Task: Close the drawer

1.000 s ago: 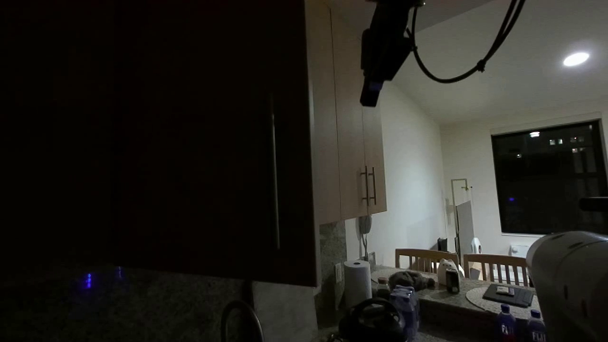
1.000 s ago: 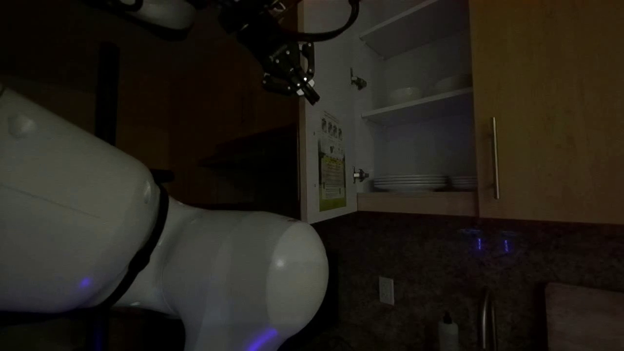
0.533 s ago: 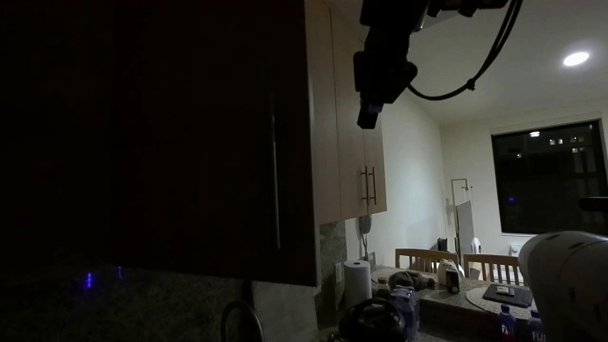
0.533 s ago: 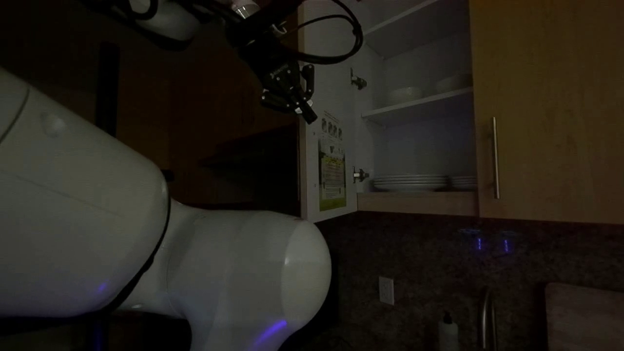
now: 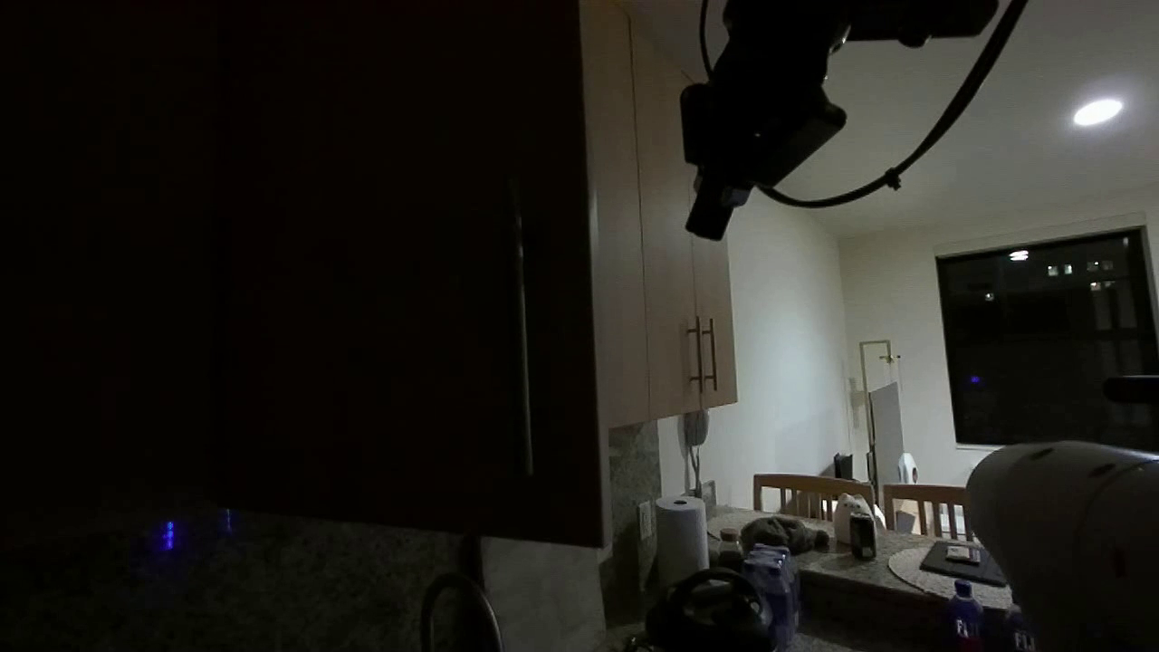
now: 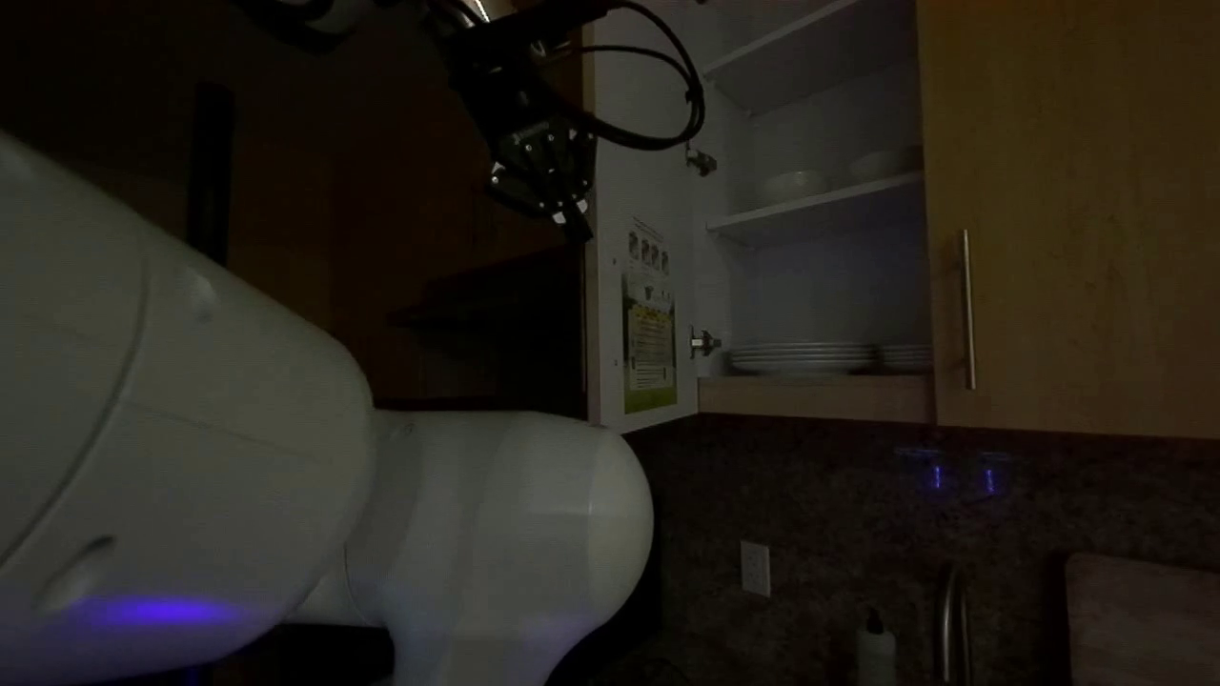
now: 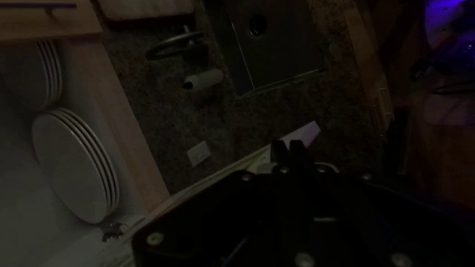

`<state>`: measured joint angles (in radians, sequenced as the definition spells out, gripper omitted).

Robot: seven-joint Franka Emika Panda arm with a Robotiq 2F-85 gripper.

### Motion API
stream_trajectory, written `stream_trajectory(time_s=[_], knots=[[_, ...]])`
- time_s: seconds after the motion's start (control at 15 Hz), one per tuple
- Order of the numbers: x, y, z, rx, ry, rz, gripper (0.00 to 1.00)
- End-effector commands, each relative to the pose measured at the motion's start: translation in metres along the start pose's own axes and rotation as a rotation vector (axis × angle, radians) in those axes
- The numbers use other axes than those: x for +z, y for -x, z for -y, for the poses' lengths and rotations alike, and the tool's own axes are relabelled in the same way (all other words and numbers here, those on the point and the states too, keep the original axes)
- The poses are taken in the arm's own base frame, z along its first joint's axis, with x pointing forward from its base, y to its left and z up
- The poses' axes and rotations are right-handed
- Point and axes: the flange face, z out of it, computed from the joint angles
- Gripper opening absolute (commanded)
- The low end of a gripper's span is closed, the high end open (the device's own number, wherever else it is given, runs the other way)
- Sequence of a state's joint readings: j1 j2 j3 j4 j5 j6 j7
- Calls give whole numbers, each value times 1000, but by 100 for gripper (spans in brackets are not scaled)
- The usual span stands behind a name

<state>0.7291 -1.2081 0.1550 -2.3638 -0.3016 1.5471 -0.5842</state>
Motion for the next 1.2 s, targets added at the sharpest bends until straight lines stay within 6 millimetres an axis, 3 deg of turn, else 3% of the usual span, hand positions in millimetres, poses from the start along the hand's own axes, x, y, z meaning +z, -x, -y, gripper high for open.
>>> stream_trajectory(time_s=[0.0,0.33,1.13], knots=[[-2,-11,5,-101,-71,-115,7],[-2,-30,4,-71,-82,-167,7],[17,-66,-20,56,-43,-166,7]])
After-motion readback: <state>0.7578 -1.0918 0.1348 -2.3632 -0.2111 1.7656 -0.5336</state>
